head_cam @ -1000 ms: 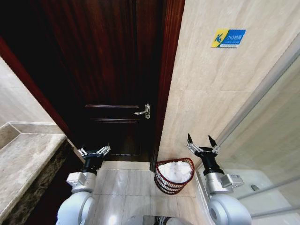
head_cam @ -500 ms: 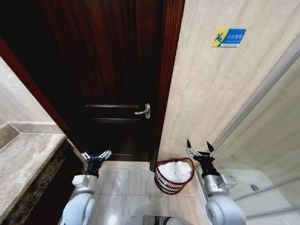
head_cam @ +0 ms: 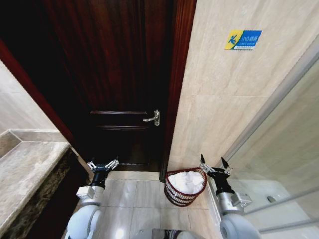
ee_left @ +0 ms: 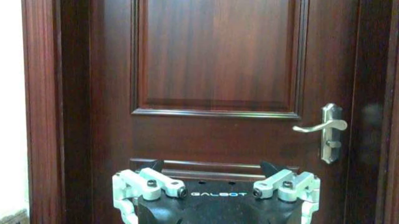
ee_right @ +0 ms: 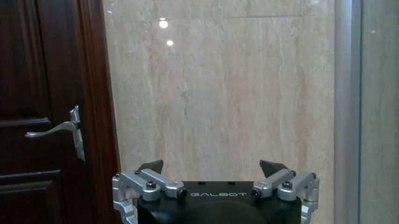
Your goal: Discard the used towel into the hamper.
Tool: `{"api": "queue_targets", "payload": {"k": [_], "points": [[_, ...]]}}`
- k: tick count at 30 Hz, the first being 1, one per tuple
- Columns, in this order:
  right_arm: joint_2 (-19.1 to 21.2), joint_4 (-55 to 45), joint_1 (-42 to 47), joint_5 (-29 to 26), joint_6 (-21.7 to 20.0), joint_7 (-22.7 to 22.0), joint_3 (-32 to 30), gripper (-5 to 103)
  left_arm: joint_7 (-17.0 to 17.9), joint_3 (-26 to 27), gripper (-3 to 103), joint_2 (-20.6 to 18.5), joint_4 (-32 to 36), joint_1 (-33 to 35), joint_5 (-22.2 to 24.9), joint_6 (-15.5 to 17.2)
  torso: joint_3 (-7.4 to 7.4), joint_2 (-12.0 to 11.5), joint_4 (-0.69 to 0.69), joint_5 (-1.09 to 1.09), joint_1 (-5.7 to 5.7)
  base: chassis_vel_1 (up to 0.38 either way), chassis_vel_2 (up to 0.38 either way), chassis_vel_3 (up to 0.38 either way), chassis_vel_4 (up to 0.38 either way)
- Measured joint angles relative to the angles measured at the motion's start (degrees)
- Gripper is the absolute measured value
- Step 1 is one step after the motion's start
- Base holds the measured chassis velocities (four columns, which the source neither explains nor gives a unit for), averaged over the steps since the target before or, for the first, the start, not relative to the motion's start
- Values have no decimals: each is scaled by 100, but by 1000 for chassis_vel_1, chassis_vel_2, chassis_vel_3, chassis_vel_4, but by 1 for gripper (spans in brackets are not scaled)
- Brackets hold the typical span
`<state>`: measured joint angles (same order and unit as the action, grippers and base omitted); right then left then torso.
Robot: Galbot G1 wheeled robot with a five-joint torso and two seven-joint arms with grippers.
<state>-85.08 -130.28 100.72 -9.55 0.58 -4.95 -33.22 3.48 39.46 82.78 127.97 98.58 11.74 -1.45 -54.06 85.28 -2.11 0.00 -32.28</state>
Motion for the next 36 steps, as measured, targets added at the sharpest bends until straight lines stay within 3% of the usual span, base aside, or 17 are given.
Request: {"api": "queue_targets", "payload": {"k": [5, 36], "points": [[38, 47, 51, 156, 184, -5, 108, 100, 2, 12, 100, -20, 41, 6, -45, 86, 2, -4, 0, 0, 2, 0, 0, 0, 0], [33, 43, 50, 203, 173, 7, 108, 100, -60, 48, 100, -31, 46, 27, -110, 126, 7, -14, 0, 0, 6, 0, 0, 0, 0]]}}
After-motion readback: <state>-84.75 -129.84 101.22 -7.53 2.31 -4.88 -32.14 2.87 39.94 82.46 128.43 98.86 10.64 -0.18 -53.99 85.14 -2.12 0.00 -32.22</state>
